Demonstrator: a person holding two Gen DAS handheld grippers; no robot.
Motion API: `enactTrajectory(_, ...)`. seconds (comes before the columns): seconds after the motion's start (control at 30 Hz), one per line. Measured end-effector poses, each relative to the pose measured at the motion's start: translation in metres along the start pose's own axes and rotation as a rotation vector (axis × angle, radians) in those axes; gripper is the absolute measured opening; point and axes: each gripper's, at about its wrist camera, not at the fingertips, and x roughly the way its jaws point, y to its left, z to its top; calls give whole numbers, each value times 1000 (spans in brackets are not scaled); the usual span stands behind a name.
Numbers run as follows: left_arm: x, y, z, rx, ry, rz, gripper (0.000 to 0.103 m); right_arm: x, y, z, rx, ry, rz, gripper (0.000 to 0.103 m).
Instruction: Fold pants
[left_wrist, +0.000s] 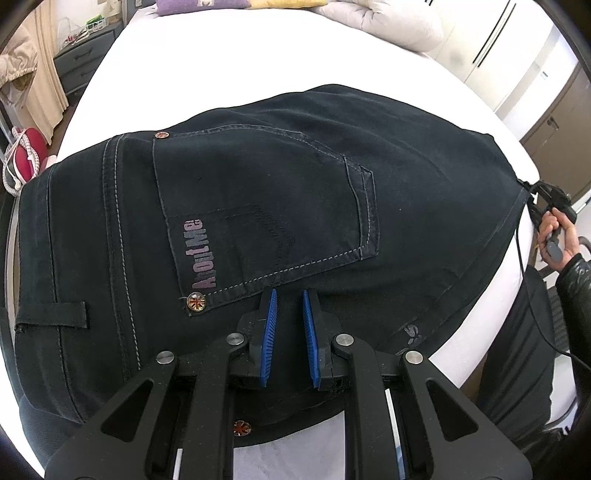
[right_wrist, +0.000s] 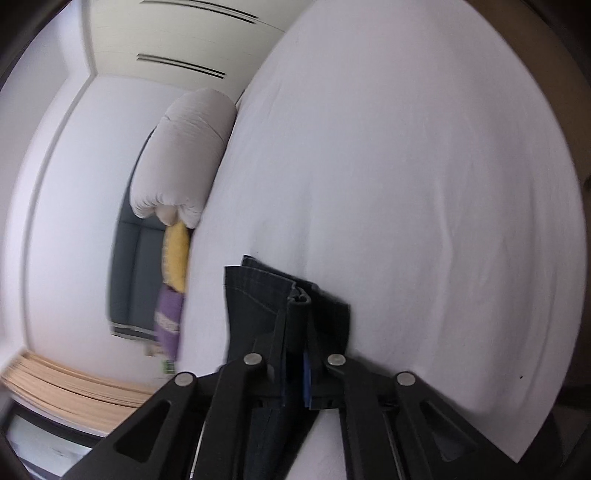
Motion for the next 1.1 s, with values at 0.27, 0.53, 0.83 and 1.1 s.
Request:
enactTrajectory(0.27,-4,9,-7,-23,-25,-22,14,-30,87,3,-336,14,-158,38)
enactTrajectory(0.53,-6,18,-11,-30,-31,-43,14,95,227,-81,-1265,501,-322,38)
enactTrajectory(0.83,-9,39,-7,-35,-23,-95,14,158,226,-131,-1769,759,-471,37)
enactTrajectory(1.1,-8,44,-2,-34,-18,-110,14,182,202,-159,-1860,894,-541,52)
